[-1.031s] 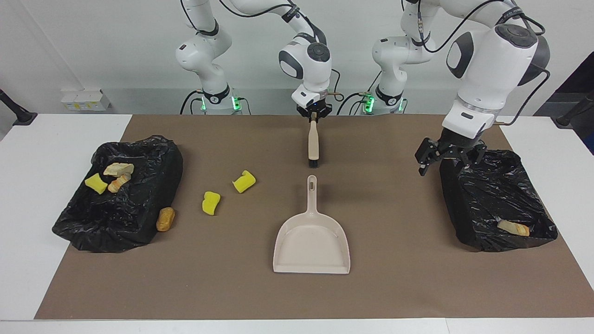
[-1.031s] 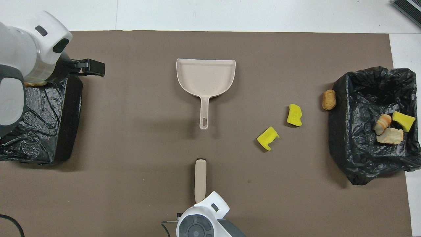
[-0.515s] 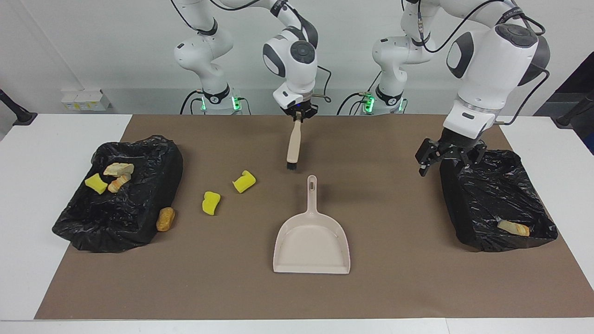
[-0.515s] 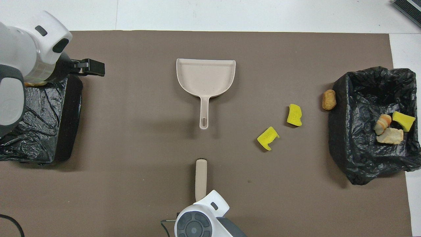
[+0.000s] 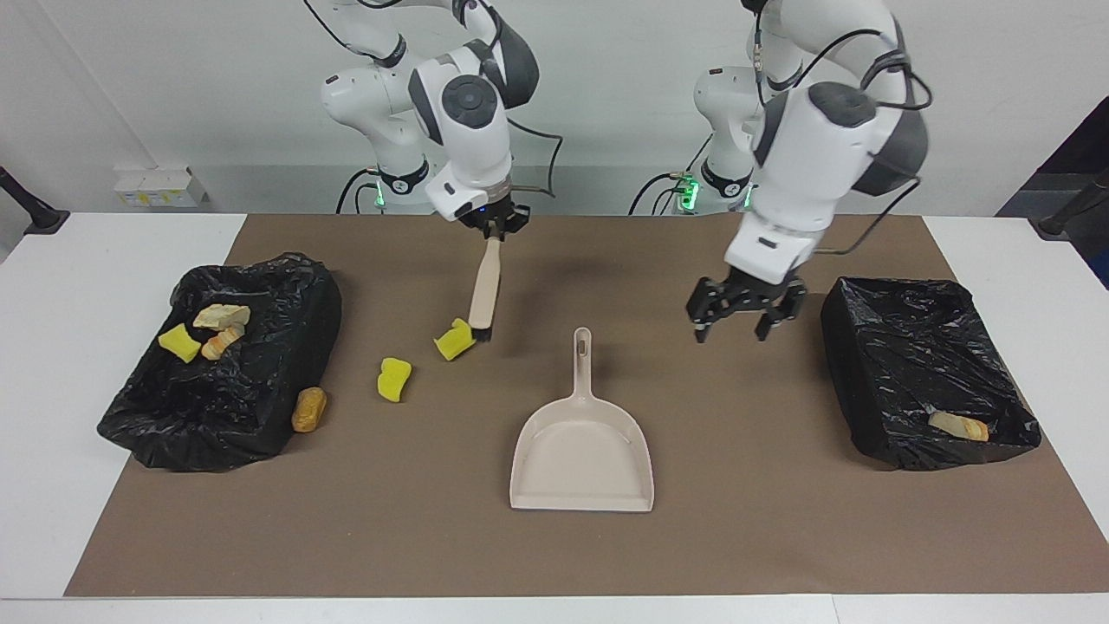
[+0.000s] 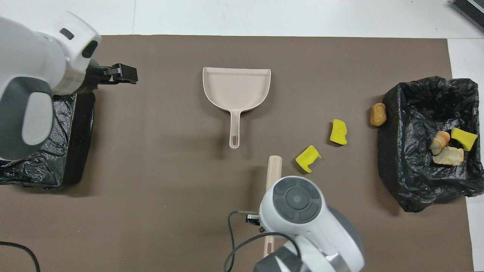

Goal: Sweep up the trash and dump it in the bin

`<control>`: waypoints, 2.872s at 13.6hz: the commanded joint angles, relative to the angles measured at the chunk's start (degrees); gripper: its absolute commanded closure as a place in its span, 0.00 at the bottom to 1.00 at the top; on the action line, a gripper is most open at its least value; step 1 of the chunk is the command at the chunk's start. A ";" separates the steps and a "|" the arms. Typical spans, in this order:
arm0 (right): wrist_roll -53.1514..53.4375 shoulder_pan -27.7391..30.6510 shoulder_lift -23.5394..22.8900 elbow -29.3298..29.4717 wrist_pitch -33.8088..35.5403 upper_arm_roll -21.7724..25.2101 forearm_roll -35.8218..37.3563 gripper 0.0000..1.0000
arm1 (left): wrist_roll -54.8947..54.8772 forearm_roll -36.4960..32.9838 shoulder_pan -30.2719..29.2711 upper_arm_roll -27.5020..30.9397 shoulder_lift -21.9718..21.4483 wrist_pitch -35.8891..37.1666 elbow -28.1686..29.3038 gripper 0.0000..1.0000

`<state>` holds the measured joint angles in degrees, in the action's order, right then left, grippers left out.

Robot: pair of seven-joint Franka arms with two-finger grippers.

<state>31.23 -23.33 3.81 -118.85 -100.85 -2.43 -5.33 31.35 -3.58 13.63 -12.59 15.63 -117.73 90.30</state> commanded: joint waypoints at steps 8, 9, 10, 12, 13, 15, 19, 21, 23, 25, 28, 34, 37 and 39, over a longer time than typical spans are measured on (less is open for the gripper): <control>-19.88 18.76 -8.72 4.33 -6.89 -0.48 23.94 1.00 | 8.38 -3.53 10.98 0.81 7.92 -7.07 1.01 0.00; -19.89 20.24 -9.34 4.42 -8.12 -0.56 26.40 1.00 | 8.47 -3.53 12.29 0.90 8.01 -7.25 1.72 0.00; -19.89 21.74 -9.35 4.33 -8.31 -0.56 26.86 1.00 | 9.42 -4.14 13.96 1.07 9.58 -7.42 1.72 0.00; -19.80 22.36 -9.35 4.24 -8.22 -0.47 27.91 1.00 | 10.66 -6.68 14.24 1.07 11.78 -7.51 1.11 0.00; -19.54 22.98 -9.61 4.16 -8.31 -0.56 27.92 1.00 | 11.36 -7.48 14.32 1.07 12.05 -8.29 1.72 0.00; -16.48 22.98 -11.71 3.28 -11.37 -0.56 27.74 1.00 | 11.98 -7.58 14.24 1.07 12.40 -9.44 1.46 0.00; -15.75 22.10 -13.48 2.75 -13.85 -0.82 27.31 1.00 | 13.56 -8.10 14.85 1.07 12.75 -9.62 1.90 0.21; -17.86 21.75 -12.95 1.87 -13.06 -1.35 25.47 1.00 | 14.09 -8.02 15.38 1.07 12.75 -9.01 2.16 0.35; -17.79 18.86 -13.04 2.83 -11.22 -1.79 18.90 1.00 | 13.92 -8.02 15.47 1.07 12.67 -7.44 1.73 0.75; -16.56 15.08 -13.74 6.77 -7.19 -1.79 17.03 1.00 | 13.39 -8.37 14.59 1.07 12.23 -6.28 1.46 1.00; -13.40 13.67 -14.52 11.78 -3.14 -1.71 17.89 1.00 | 5.34 -10.30 12.93 1.51 9.34 -3.75 1.28 1.00; -13.82 18.30 -15.94 12.07 -4.96 -1.44 30.64 1.00 | -19.80 -10.04 7.22 1.42 1.26 8.38 2.86 1.00; -14.97 20.96 -16.90 8.91 -9.43 -1.44 34.59 1.00 | -31.75 -9.60 5.10 1.25 -6.90 9.36 11.00 1.00; -14.97 21.49 -17.87 8.55 -10.59 -1.53 34.08 1.00 | -38.70 -9.25 5.18 1.25 -12.88 9.36 18.56 1.00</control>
<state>16.58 -2.23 -13.75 -109.23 -109.83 -3.35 27.72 -1.94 -12.67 19.18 -11.00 11.09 -107.59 98.56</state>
